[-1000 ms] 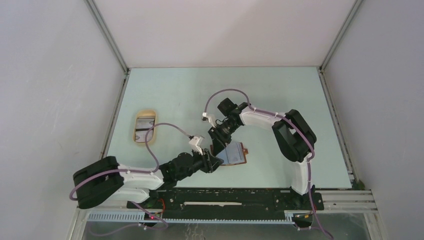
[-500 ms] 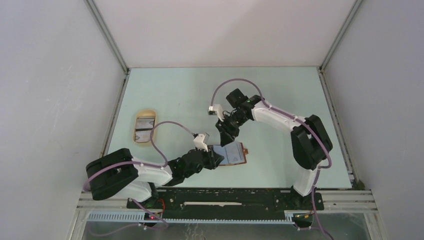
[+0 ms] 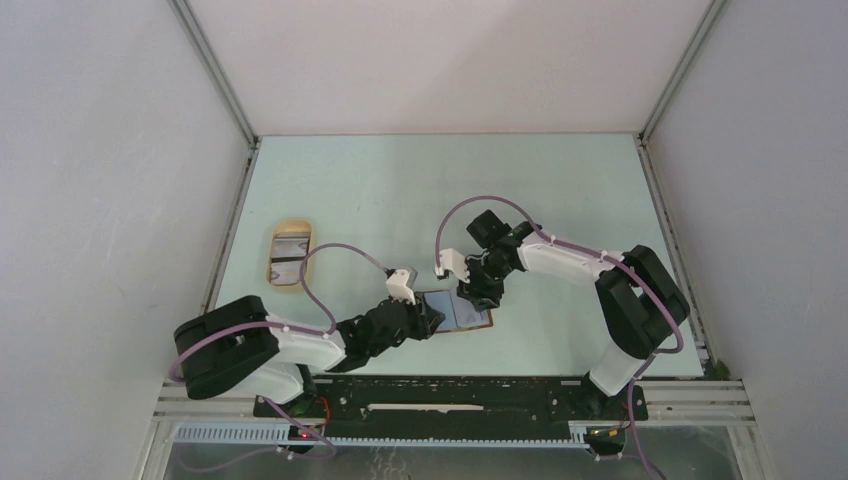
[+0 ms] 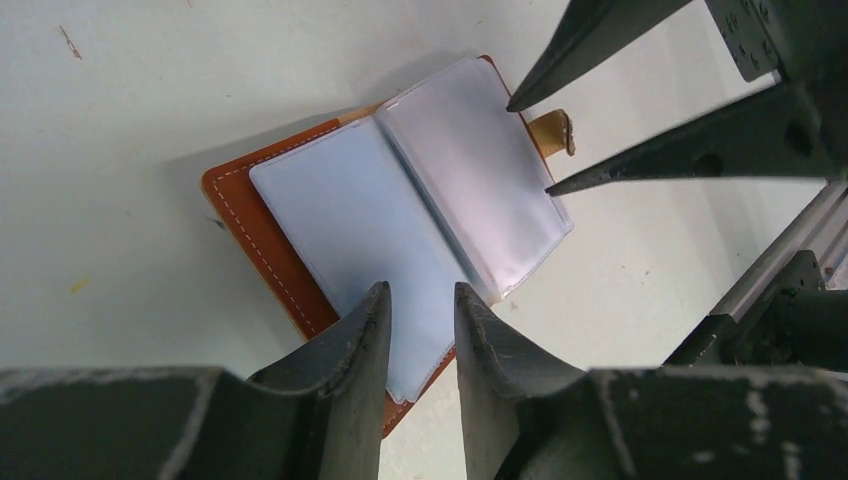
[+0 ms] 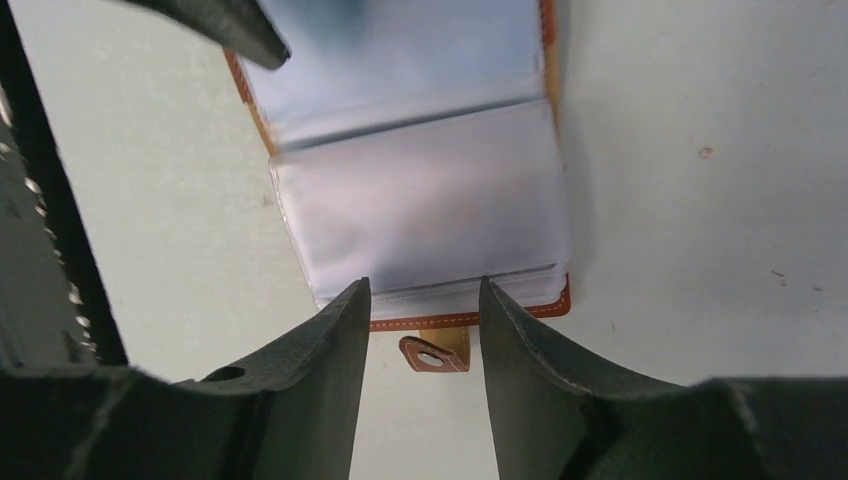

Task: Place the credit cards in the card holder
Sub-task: Open the card holder at the center of the board.

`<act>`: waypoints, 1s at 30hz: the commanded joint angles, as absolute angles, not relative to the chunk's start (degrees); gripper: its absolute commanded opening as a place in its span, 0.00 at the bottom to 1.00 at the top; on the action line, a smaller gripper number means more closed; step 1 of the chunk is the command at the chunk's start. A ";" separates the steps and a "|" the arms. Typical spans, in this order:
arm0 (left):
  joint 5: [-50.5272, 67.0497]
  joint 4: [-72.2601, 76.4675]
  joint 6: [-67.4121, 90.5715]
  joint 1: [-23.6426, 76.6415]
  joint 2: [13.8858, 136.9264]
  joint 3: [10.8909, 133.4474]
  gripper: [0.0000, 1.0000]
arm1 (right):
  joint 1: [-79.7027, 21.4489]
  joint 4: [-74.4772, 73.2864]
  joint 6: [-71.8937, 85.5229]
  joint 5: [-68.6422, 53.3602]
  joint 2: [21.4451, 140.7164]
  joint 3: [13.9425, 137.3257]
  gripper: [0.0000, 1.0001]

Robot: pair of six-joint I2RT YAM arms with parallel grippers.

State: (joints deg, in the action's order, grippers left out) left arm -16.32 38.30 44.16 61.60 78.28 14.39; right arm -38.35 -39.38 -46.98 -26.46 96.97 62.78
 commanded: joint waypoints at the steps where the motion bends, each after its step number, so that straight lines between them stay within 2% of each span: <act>1: -16.64 40.02 44.90 61.52 80.00 15.56 0.35 | -39.58 -32.87 -55.74 -22.33 93.59 60.50 0.53; 17: -13.95 47.63 47.50 60.73 82.59 13.03 0.40 | -44.42 -33.10 -51.45 -20.65 97.86 63.56 0.51; 23: -13.55 48.95 49.19 59.65 83.66 12.14 0.48 | -44.48 -38.70 -49.34 -22.43 100.02 67.88 0.52; 30: -13.64 48.52 50.44 59.16 85.58 12.59 0.48 | -44.14 -39.72 -48.25 -23.93 100.40 68.76 0.53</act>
State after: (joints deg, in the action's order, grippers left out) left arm -13.78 47.07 49.32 59.48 84.49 13.43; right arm -44.01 -38.06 -49.84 -22.02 99.88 66.35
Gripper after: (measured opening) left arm 0.482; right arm 0.532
